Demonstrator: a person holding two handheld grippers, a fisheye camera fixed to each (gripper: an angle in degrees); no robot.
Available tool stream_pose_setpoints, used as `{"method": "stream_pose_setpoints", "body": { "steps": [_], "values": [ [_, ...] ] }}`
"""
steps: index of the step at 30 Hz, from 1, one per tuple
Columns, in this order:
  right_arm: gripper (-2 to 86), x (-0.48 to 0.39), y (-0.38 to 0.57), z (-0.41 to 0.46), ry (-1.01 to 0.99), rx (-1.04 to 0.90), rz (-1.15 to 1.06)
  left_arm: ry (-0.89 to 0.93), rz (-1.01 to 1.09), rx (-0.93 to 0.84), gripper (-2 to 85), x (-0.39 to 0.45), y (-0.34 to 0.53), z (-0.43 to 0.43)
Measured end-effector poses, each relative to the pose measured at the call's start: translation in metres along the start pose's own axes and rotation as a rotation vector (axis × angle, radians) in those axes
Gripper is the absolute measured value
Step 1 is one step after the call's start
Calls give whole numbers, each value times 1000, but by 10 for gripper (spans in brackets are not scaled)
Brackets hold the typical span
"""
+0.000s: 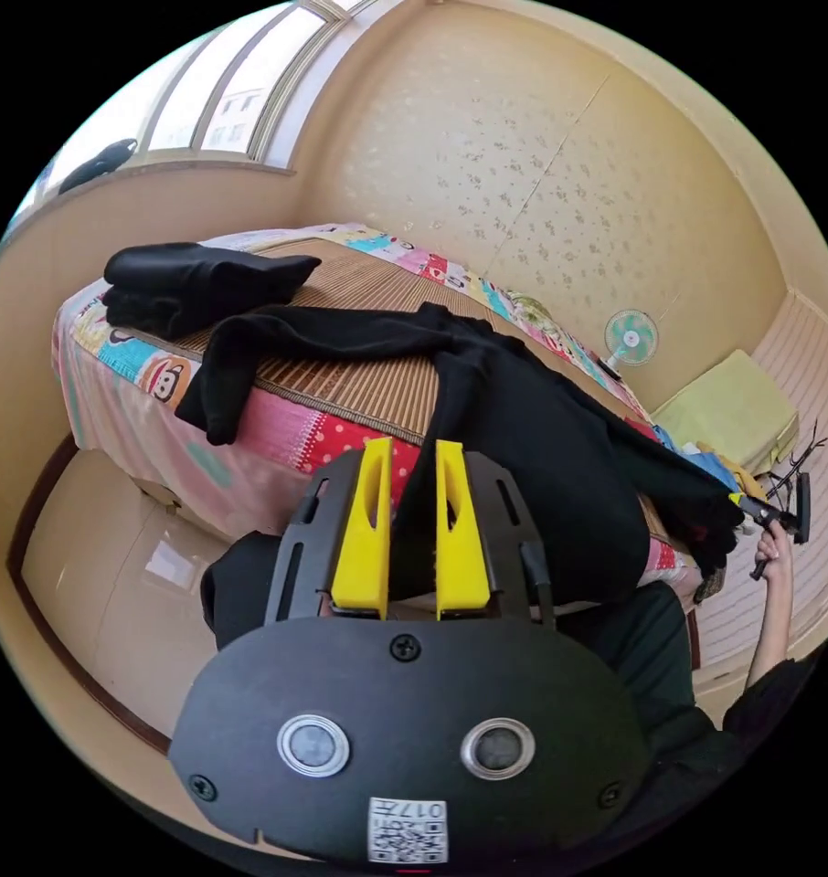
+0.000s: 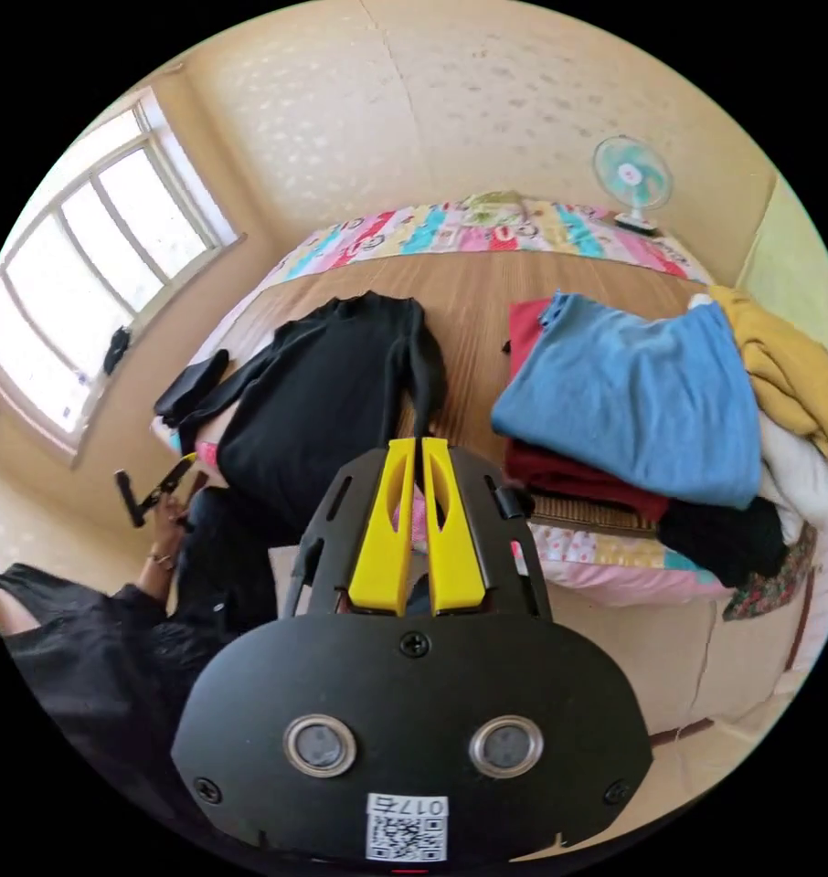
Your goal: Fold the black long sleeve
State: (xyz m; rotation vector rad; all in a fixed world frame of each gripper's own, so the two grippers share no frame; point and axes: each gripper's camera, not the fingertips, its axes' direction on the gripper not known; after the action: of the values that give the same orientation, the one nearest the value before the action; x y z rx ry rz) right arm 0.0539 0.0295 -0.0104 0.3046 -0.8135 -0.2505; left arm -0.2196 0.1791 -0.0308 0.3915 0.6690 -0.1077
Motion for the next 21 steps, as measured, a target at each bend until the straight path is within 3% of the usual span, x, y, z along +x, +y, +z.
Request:
{"method": "stream_pose_setpoints", "body": {
  "steps": [2,7,12,17,19,21],
  "values": [
    [15,-7,-53,-26,-266,-99,-74,-23,30,42,74,3,11,5],
    [15,-10,-152,-104,-494,8,2,-5,119,49,54,0,26,11],
    [17,39,-206,-154,-266,70,219,63,47,32,65,-34,27,13],
    [21,144,-161,-152,144,71,715,62,37,30,65,-54,30,8],
    [26,154,-138,-150,141,100,795,60,32,30,65,-62,31,5],
    [32,140,-118,-163,90,250,802,61,7,29,65,-74,33,0]
  ]
}}
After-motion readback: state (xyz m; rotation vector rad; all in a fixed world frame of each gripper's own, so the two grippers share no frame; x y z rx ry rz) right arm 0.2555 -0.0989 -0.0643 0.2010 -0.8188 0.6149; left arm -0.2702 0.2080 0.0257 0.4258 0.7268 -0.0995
